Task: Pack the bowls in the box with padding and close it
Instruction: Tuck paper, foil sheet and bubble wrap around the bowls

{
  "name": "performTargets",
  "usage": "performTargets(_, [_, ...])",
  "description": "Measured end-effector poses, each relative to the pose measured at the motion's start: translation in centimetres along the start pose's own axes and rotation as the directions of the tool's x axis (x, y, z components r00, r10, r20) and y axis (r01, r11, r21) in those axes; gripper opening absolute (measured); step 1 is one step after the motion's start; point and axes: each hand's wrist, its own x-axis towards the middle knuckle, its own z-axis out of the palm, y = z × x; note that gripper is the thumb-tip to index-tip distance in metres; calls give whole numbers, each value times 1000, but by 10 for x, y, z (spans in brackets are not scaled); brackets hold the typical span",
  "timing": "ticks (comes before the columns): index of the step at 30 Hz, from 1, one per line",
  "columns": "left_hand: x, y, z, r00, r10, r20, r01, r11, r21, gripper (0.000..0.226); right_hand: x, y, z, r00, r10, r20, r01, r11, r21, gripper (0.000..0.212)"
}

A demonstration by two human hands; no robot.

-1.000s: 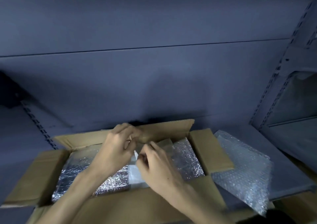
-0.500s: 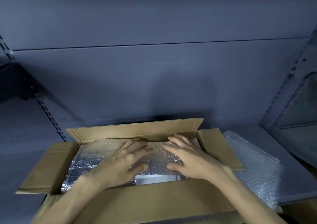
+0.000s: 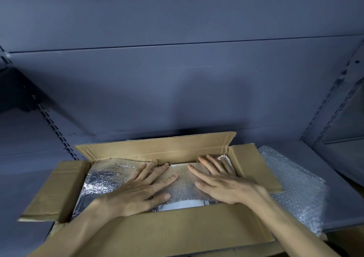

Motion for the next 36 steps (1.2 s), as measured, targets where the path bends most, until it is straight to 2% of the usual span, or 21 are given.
performTargets(5, [4, -3, 5, 1000, -3, -2, 3, 999, 50, 57, 2, -3, 0, 999, 35, 35, -35, 999, -16, 61])
performTargets(8, [4, -3, 6, 1000, 5, -24, -5, 1000, 17, 59, -2, -8, -5, 998, 38, 44, -37, 999, -11, 62])
performTargets(10, [1, -4, 7, 996, 6, -92, -10, 999, -46, 61, -8, -12, -9, 998, 44, -34, -41, 996, 74, 60])
performTargets(12, [-2, -5, 6, 973, -2, -230, -18, 996, -83, 65, -15, -13, -16, 980, 41, -196, -12, 989, 151, 56])
performTargets(13, [-3, -4, 3, 948, 2, -317, -28, 997, -77, 64, -18, -14, -19, 958, 22, -287, 17, 991, 133, 53])
performTargets(16, [-3, 4, -10, 834, 65, -548, -80, 997, -4, 42, -27, -14, -22, 868, -41, -496, 95, 992, 84, 44])
performTargets(17, [-1, 8, -15, 811, 81, -579, -94, 996, 8, 38, -31, -12, -23, 836, -42, -547, 107, 990, 88, 42])
performTargets(20, [7, 23, -29, 810, 98, -578, -130, 991, -13, 41, -46, 5, -25, 751, 42, -659, 46, 992, 115, 40])
performTargets(23, [19, 46, -42, 811, 96, -577, -170, 983, -76, 45, -69, 42, -25, 657, 280, -700, -98, 952, 289, 44])
performTargets(25, [28, 64, -50, 803, 111, -586, -202, 975, -93, 40, -89, 74, -21, 516, 525, -677, -199, 842, 501, 42])
performTargets(27, [37, 85, -58, 775, 136, -617, -252, 962, -104, 33, -112, 103, -7, 372, 738, -563, -347, 673, 654, 35])
performTargets(28, [41, 95, -63, 755, 150, -638, -280, 954, -107, 30, -124, 114, 3, 328, 812, -482, -452, 583, 675, 33])
performTargets(30, [52, 116, -72, 717, 186, -672, -336, 937, -99, 26, -145, 127, 24, 283, 904, -319, -639, 426, 640, 47])
performTargets(32, [63, 134, -78, 691, 225, -687, -377, 923, -78, 26, -160, 131, 40, 252, 951, -179, -742, 309, 595, 77])
performTargets(34, [72, 149, -82, 684, 254, -684, -395, 917, -55, 28, -168, 130, 47, 239, 970, -46, -767, 218, 603, 101])
performTargets(36, [78, 159, -84, 692, 276, -667, -402, 915, -39, 30, -170, 130, 51, 262, 965, 24, -734, 183, 655, 106])
